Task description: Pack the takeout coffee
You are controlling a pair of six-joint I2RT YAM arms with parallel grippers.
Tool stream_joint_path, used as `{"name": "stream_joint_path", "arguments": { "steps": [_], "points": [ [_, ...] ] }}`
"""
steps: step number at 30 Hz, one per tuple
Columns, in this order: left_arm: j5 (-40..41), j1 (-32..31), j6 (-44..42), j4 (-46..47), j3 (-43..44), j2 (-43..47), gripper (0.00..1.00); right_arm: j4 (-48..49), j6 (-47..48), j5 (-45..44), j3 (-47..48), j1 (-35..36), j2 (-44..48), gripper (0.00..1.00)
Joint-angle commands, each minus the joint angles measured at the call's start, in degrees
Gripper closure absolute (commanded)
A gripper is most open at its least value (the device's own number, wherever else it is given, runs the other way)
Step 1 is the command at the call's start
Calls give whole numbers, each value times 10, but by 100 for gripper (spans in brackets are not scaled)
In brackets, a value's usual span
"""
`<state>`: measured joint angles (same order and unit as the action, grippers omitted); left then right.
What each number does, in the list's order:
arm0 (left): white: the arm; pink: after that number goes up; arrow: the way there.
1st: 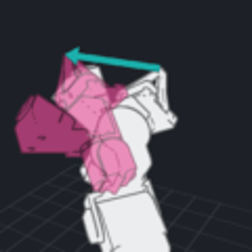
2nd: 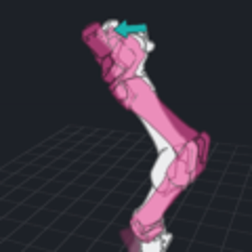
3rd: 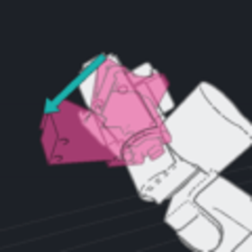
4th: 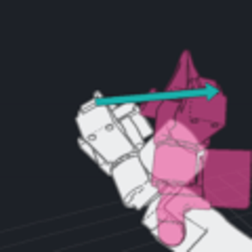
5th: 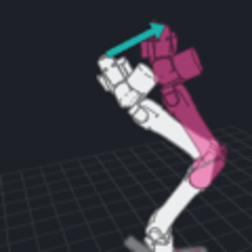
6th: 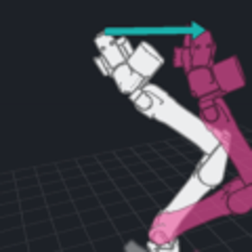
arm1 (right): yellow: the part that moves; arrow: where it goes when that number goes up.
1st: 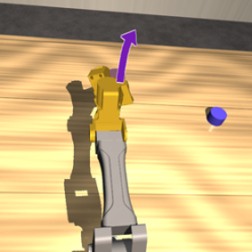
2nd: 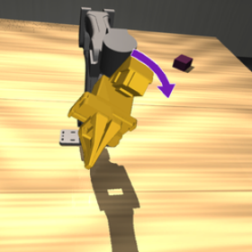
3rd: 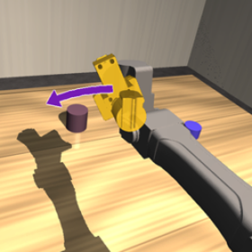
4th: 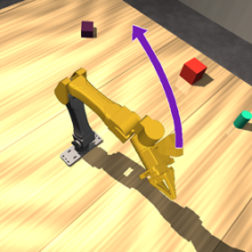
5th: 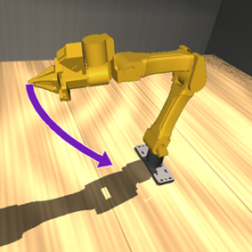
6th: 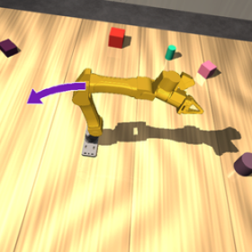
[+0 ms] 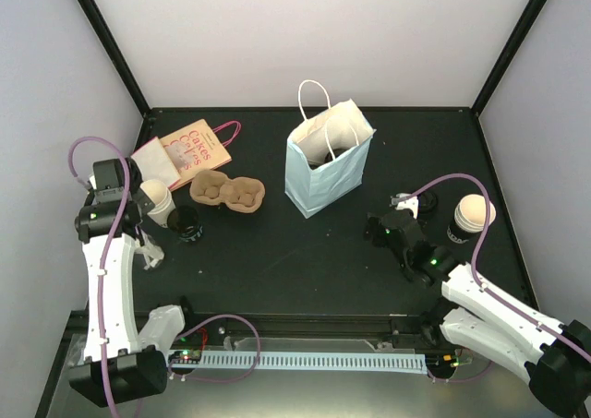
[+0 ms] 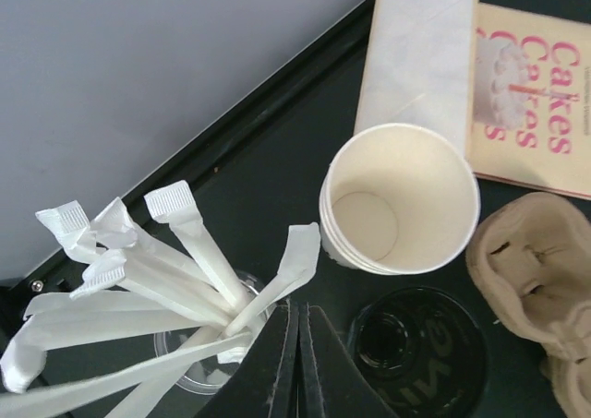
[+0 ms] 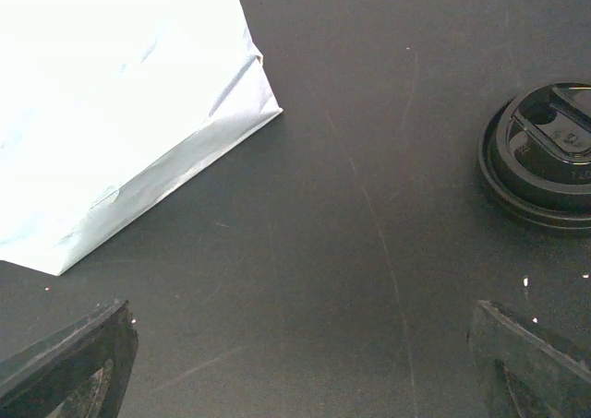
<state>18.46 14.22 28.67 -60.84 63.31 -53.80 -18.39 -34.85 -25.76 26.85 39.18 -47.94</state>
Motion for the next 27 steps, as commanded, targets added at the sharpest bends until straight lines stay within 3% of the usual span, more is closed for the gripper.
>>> {"name": "stream_joint_path", "arguments": {
  "steps": [1, 16, 27],
  "points": [
    [-25, 4, 0, -29, 36, 19, 98, 16, -7, -10, -1, -2, -1, 0],
    [-31, 4, 4, -28, 147, 101, 98, 17, -7, -9, -1, -2, -1, 0],
    [-131, 4, 11, 36, 203, 136, 98, 17, -7, -8, -1, -2, -4, 0]
  ]
}}
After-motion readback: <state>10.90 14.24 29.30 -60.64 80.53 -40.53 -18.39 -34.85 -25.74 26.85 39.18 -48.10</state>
